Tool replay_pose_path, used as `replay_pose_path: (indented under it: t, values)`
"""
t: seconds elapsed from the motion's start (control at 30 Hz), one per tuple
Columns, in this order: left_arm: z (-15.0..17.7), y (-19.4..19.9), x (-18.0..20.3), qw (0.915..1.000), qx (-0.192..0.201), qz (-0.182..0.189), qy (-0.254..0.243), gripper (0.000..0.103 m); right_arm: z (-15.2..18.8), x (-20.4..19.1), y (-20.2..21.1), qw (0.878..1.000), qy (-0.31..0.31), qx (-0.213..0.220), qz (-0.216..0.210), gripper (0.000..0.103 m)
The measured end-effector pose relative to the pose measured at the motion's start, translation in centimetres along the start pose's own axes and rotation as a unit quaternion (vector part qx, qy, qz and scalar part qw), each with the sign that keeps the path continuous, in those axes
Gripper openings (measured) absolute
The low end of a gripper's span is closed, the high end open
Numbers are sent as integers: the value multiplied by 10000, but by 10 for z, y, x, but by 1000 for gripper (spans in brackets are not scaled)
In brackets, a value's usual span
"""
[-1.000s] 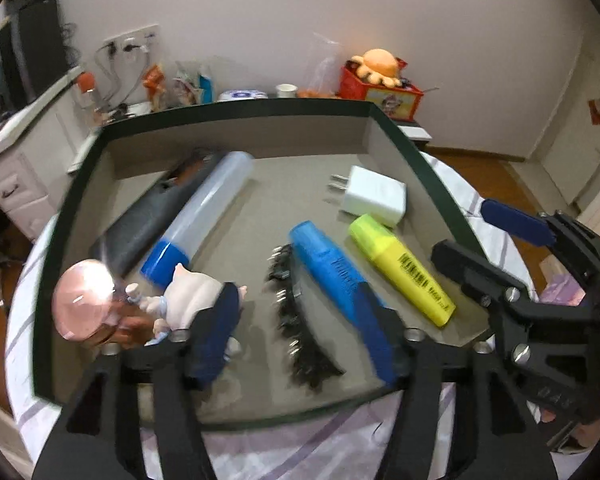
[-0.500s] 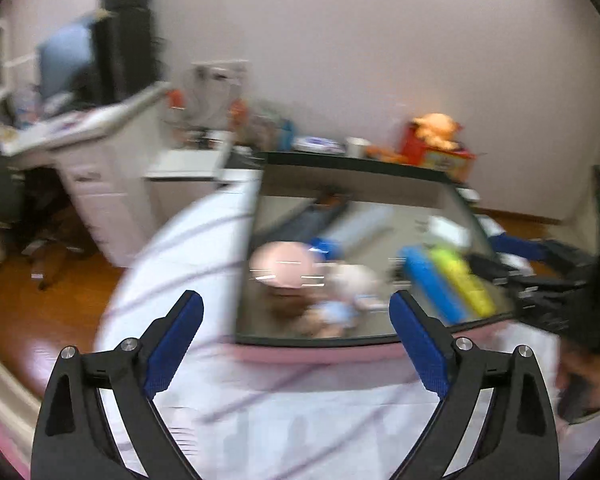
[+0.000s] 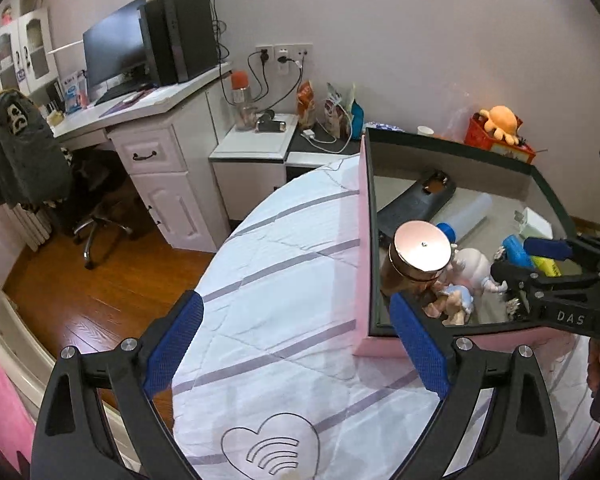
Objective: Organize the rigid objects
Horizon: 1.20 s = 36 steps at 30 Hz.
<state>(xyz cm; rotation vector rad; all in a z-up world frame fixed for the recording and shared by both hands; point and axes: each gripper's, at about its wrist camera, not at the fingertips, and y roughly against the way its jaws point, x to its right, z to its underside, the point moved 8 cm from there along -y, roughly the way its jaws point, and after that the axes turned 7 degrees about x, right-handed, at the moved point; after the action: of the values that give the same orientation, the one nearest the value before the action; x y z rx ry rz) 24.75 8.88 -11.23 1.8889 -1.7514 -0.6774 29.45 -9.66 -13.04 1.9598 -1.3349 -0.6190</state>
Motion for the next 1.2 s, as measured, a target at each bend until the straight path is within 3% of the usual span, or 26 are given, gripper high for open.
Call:
replay_pose_path:
  t: [0.33,0.63,0.77,1.0,1.2]
  values:
    - [3,-14,4,9998,-189,101,6,97,-7,-5,-1,9999,6,21,-120,67]
    - [2,-23,17,9995,-275,163,-75,97,9,71,48,9925,-546,449,999,67]
    - [3,-25,24,9992,-308,223,-119,97,11,82,46,9928,-840,361,777,66]
    - [3,-29,36,9983,-340,450,-124,92,12,86,68,9862,-766,706,1284,67]
    - [2,-29,49,9980,-326,484,-245,84,31,104,50,9846,-1031,265,1386,67]
